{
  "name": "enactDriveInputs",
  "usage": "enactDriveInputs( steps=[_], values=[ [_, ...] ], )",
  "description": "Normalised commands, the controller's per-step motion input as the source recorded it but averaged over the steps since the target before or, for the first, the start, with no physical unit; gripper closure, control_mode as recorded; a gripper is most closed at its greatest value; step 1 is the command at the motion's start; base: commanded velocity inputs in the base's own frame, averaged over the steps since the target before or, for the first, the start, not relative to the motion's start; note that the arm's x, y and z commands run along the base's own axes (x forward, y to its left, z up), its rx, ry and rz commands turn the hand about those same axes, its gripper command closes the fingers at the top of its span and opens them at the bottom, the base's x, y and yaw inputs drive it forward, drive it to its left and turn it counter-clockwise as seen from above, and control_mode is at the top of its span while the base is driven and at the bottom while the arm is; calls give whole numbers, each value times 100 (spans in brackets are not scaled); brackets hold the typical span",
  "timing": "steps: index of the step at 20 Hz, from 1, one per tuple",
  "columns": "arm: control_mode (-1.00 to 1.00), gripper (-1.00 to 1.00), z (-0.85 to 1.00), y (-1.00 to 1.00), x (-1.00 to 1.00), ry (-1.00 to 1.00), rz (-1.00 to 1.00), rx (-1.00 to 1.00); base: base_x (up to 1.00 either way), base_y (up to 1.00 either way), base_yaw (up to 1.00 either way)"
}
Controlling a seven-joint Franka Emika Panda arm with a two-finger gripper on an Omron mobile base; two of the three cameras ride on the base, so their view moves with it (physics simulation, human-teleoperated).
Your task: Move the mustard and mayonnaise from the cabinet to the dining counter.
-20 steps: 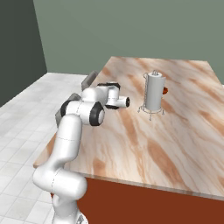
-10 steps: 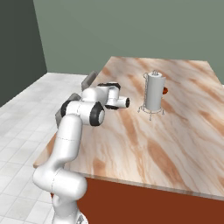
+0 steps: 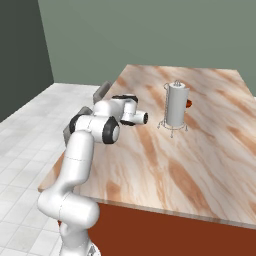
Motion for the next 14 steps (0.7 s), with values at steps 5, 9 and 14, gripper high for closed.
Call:
enactDriveInputs(
  steps=[5, 9, 14],
  values=[
    [-100, -100, 2, -13, 0, 0, 0, 0, 0, 0, 0],
    [-100, -100, 4, -13, -8, 1, 0, 0, 0, 0, 0],
    [-100, -100, 7, -11, -11, 1, -1, 0, 0, 0, 0]
  ],
)
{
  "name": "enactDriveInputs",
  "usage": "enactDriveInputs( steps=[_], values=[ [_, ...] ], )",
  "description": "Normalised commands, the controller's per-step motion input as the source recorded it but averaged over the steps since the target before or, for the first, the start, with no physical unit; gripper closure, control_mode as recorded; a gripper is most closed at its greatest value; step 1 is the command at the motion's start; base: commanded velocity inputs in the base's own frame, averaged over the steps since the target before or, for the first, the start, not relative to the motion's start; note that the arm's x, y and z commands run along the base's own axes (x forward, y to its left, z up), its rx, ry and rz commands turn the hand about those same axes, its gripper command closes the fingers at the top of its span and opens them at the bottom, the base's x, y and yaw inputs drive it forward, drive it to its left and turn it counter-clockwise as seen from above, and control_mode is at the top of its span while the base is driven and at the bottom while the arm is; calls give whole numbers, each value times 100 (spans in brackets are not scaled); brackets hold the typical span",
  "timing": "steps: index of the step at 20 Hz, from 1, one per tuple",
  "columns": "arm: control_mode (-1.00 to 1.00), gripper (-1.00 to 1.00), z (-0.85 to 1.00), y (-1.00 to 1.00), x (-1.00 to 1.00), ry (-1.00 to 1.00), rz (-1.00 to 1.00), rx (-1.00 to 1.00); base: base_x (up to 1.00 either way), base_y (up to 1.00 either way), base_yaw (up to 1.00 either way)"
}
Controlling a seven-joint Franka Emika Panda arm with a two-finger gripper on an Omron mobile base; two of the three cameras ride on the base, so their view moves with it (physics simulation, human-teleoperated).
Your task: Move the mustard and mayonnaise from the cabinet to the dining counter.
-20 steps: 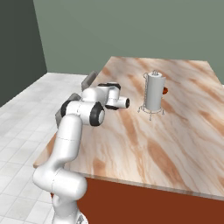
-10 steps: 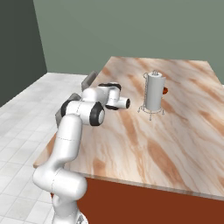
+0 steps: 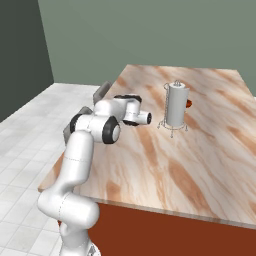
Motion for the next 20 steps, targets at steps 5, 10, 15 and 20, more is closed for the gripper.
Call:
enactDriveInputs(
  steps=[5, 10, 15, 20],
  values=[
    [-100, -100, 11, 0, -20, 0, -2, 0, 0, 0, 0],
    [-100, -100, 28, 0, -36, 0, -6, -1, 0, 0, 0],
    [-100, -100, 31, 0, -43, 10, -14, -9, 0, 0, 0],
    [-100, -100, 31, 2, -49, 8, -13, -15, 0, 0, 0]
  ],
)
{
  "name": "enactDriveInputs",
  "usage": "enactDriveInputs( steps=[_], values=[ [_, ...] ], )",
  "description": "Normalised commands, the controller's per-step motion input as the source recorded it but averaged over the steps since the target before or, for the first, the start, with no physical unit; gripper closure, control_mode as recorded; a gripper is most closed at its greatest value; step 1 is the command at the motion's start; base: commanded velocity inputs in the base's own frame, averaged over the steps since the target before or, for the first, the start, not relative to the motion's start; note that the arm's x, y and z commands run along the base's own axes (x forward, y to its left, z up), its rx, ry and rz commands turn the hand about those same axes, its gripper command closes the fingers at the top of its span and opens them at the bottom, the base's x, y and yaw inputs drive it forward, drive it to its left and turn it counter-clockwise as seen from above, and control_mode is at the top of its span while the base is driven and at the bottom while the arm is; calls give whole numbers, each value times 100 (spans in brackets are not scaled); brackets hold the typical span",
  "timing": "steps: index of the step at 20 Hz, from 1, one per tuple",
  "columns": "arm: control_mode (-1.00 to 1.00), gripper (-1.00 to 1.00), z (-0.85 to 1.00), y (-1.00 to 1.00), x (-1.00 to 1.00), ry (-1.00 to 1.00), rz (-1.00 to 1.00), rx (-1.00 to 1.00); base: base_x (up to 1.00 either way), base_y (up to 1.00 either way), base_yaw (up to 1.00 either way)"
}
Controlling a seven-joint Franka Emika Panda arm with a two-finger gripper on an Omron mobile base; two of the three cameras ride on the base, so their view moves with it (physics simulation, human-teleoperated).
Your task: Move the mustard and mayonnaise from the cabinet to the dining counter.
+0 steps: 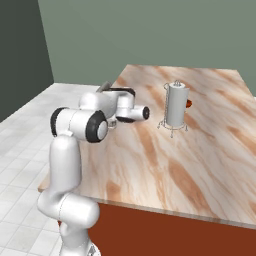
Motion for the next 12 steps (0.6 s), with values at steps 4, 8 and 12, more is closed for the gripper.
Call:
enactDriveInputs(
  steps=[4, 8, 12],
  values=[
    [-100, -100, 31, 7, -53, 5, -15, -14, 0, 0, 0],
    [-100, -100, 37, 5, -46, 5, -16, -14, 0, 0, 0],
    [-100, -100, 47, 1, -45, 7, -13, -10, 0, 0, 0]
  ],
)
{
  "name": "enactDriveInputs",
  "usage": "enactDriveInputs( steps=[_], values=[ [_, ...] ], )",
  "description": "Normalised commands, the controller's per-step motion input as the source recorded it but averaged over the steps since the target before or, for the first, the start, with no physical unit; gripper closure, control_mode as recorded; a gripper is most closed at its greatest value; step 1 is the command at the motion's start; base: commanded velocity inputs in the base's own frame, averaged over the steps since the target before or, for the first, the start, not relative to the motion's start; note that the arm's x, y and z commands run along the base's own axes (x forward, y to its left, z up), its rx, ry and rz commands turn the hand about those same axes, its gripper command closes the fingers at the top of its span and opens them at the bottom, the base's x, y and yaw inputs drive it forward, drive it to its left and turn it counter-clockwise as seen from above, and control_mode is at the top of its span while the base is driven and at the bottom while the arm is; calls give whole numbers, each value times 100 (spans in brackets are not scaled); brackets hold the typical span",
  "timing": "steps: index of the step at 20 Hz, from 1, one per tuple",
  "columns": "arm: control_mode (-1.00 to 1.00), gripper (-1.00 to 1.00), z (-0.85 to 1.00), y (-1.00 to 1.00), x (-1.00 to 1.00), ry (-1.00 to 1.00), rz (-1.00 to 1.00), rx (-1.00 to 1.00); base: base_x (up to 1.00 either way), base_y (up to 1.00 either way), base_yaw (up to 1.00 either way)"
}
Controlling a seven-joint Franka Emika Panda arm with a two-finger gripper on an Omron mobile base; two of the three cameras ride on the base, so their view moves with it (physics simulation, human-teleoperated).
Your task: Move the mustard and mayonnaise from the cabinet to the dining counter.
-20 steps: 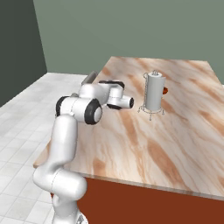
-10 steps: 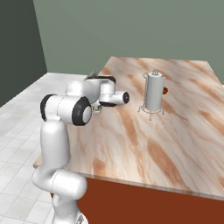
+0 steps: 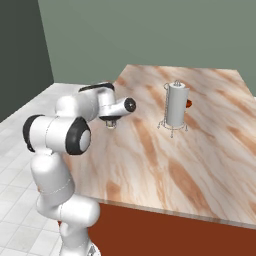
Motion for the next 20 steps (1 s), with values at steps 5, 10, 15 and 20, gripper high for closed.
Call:
enactDriveInputs(
  steps=[5, 10, 15, 20],
  values=[
    [-100, -100, 47, 0, -48, 13, -19, 0, 0, 0, 0],
    [-100, -100, 46, 0, -51, 13, -23, 0, 0, 0, 0],
    [-100, -100, 45, 0, -54, 7, -25, 0, 0, 0, 0],
    [-100, -100, 47, 0, -53, 4, -23, 0, 0, 0, 0]
  ],
)
